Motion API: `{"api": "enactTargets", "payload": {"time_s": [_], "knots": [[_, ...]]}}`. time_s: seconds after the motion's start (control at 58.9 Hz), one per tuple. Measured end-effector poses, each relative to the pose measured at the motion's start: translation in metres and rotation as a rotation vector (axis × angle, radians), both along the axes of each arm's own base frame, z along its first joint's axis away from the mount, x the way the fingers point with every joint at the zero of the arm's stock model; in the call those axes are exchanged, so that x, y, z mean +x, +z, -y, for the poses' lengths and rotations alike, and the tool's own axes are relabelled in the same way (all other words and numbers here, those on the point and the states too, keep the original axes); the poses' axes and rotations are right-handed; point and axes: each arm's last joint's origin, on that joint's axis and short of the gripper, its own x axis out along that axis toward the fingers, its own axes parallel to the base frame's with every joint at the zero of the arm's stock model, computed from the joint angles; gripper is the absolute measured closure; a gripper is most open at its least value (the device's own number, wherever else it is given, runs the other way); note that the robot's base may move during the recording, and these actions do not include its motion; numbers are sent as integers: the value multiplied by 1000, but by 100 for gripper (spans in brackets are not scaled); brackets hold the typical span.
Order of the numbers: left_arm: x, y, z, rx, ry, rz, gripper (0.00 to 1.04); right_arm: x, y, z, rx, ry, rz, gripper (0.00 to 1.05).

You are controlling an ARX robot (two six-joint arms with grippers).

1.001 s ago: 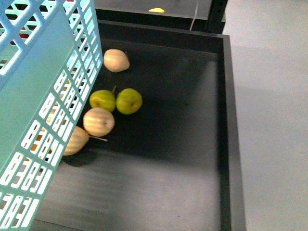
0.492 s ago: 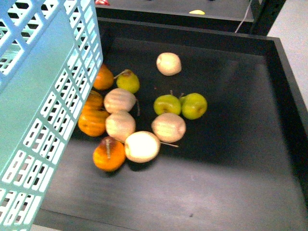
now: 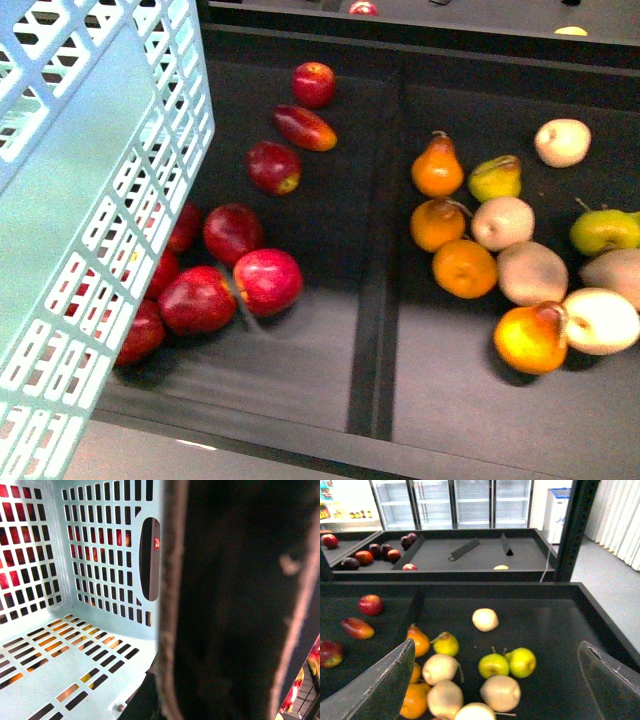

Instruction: Pick mango and avocado into basket

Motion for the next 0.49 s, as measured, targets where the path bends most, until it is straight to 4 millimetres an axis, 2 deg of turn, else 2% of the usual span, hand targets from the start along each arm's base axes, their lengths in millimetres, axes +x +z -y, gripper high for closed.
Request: {"api": "enactTargets", "payload": {"time_s": [0.492], "knots": [[0,0,0,1,0,0,100,0,0,0,0,-3,0,9]]}}
